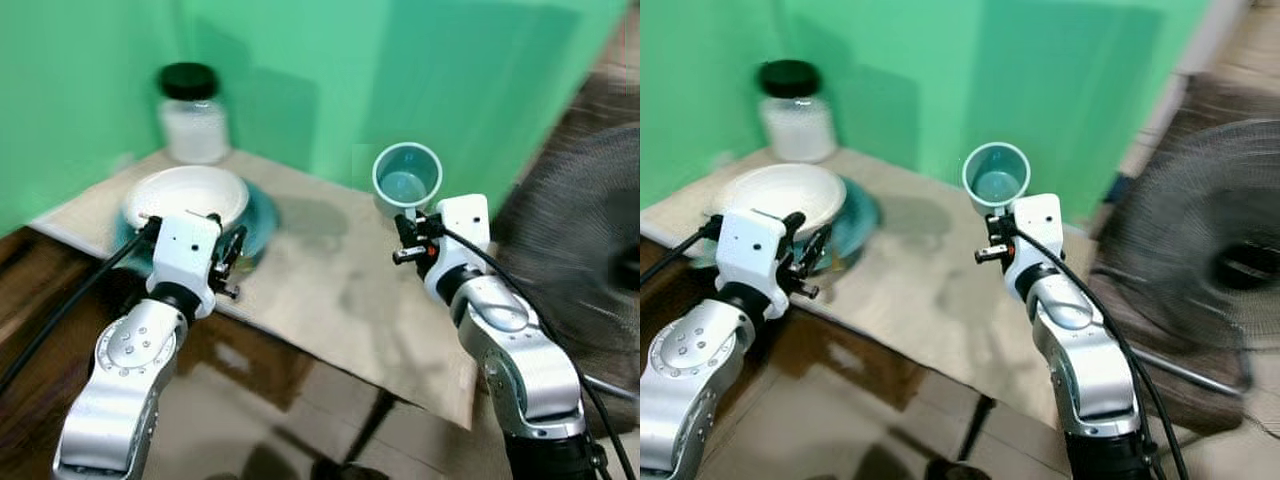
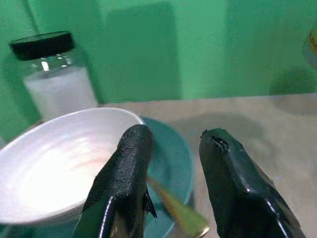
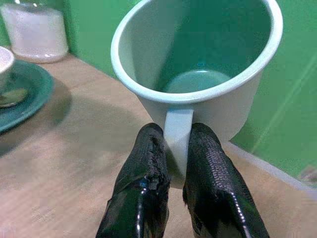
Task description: Setting the table
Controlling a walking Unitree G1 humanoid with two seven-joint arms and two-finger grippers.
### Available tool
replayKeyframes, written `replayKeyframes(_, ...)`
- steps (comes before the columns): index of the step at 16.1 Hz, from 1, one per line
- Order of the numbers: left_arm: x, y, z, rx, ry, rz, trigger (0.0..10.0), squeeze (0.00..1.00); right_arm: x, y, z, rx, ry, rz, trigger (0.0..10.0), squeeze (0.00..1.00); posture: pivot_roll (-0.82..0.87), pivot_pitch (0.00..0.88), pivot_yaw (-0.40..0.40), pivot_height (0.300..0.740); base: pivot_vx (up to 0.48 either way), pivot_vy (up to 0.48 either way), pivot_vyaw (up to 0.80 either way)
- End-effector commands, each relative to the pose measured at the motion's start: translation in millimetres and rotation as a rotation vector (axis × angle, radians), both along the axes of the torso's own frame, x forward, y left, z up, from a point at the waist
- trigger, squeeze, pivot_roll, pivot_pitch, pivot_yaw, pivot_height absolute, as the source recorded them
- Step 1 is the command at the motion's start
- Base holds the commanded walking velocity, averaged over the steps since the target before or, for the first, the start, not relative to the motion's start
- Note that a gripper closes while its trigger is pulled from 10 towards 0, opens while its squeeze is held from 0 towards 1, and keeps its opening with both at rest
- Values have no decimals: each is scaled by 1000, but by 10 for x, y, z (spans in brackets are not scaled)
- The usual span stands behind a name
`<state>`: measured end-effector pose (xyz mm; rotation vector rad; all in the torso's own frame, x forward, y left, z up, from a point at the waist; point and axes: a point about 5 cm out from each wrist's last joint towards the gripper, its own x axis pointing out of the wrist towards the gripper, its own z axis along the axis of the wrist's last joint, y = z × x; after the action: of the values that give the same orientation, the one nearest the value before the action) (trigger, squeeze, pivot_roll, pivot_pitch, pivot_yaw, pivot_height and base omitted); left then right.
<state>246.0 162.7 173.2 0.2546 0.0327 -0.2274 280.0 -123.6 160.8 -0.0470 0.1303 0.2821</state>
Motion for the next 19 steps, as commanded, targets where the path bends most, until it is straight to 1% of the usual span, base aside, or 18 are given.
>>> replayKeyframes(1, -8, 29, -6, 10, 3, 22, 10000, 0, 3, 38, 63, 5, -25, 24, 10000, 0, 243, 0, -111, 740, 0, 0, 0)
replayKeyframes(12, -5, 43, 10, 30, 6, 9, 10000, 0, -19, 73, 35, 26, -9, 38, 10000, 0, 244, 0, -103, 740, 0, 0, 0)
replayKeyframes(19, -4, 45, 2, 45, 14, -3, 10000, 0, -32, 68, 21, 32, 4, 28, 10000, 0, 238, 0, -95, 740, -296, 0, 0)
